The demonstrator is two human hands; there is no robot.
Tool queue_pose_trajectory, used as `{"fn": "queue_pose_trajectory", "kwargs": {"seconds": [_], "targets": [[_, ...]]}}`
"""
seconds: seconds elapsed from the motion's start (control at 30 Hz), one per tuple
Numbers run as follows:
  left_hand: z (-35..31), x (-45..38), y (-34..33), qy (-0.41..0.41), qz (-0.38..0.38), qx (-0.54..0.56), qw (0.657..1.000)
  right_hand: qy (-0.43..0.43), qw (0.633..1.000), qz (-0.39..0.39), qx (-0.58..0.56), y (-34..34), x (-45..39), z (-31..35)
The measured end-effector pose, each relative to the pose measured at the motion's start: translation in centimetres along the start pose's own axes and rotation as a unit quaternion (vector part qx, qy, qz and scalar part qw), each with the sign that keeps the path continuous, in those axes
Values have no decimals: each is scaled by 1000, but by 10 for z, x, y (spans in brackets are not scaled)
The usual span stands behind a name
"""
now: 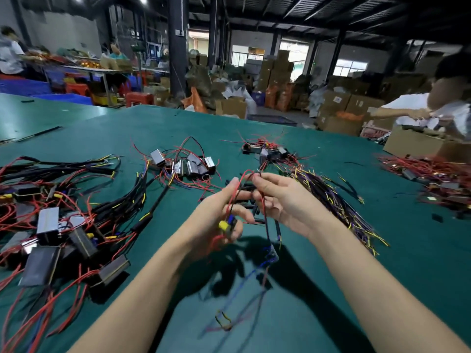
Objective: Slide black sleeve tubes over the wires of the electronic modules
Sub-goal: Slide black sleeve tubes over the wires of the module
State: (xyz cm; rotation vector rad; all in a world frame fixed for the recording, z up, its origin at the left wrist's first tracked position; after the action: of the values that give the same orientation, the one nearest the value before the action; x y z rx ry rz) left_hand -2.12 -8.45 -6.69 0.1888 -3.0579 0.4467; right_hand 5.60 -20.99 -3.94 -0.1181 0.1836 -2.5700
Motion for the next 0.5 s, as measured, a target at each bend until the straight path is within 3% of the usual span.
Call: {"fn": "queue_pose_trajectory", "kwargs": {"seconds": [0.07,0.13,0.27,0.33,0.5], "targets": [[2,2,-2,74,37,22,996,12,999,-31,-18,5,1,-8],[5,2,-4,96,27,-3,995,15,998,-52,15,9,2,-17],[14,-5,-5,6,-107,-97,990,40,992,-65,103,12,0,-31],[16,-12,-2,3,-150,-101,983,73,984,-72,142,13,-3,-32],[21,-13,-4,-9,-104,-100,989,130,972,-69,181,3,-7,-32]]}}
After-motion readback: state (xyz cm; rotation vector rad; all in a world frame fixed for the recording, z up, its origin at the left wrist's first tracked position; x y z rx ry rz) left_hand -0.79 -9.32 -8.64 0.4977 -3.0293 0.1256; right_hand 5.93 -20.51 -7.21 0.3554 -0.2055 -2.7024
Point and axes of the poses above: each hand's wrist, its own x-axis away from the middle knuckle, its own y-axis out of the back of the hand, z = x × y, the point moved 2 cm from there along -x, towards the middle knuckle, and after that the axes turned 7 degrees about -z, right-handed, at the moved point
